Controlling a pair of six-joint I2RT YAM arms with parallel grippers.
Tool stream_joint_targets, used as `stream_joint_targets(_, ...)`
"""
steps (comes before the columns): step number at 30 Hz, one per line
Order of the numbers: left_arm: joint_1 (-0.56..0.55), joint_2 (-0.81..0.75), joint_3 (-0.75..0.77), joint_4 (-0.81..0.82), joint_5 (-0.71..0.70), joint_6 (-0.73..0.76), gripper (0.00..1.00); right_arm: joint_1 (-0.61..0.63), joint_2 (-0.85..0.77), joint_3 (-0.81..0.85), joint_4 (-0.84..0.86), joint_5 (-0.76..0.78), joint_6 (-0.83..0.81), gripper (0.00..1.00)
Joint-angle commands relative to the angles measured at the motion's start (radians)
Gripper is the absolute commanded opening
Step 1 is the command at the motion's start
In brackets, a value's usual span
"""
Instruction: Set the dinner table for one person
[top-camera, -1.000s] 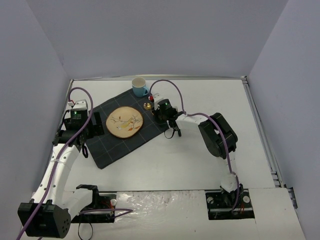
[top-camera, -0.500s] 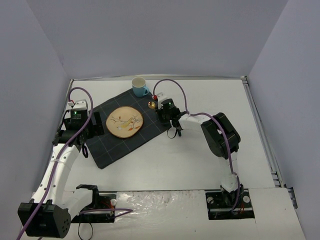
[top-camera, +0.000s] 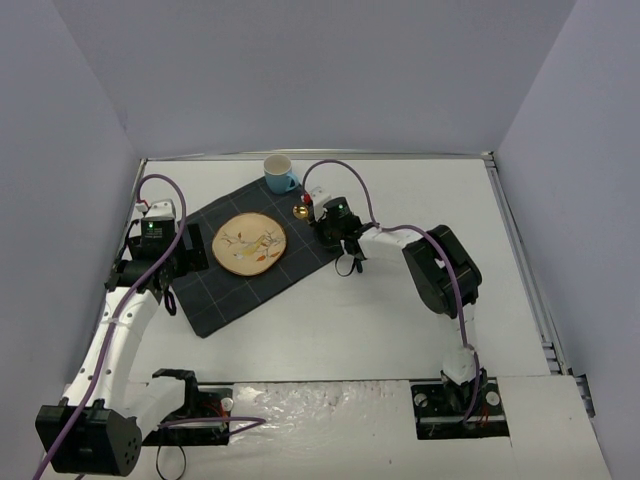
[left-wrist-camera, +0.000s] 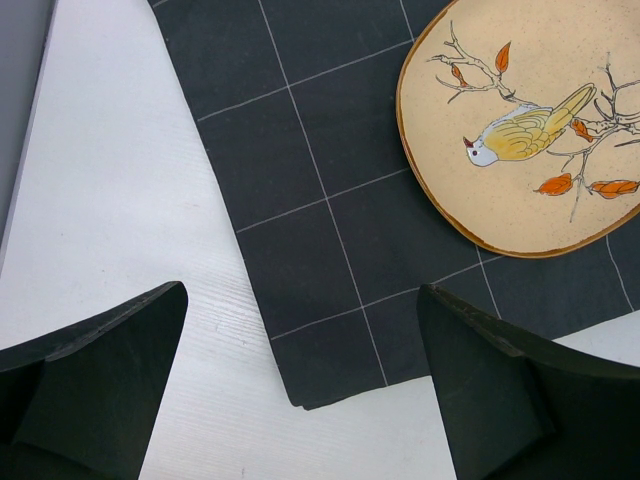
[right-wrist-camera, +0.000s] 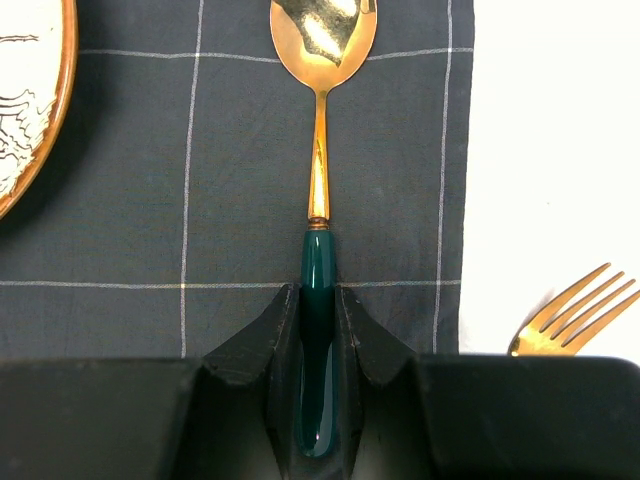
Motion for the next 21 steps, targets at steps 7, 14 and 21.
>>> stream_joint_targets(7,0.007,-0.007,0.049,0.03,-0.01,0.0,0.97,-0.02,-0.091,-0.018,-0.051,-0.024,0.036,0.29)
stream_joint_targets(14,0.007,-0.01,0.048,0.029,-0.007,-0.001,0.97,-0.026,-0.229,-0.053,-0.058,0.024,0.11,0.49)
stream_joint_targets(21,0.007,-0.006,0.049,0.031,-0.001,-0.001,0.97,-0.086,-0.38,-0.17,-0.073,0.137,0.265,0.5)
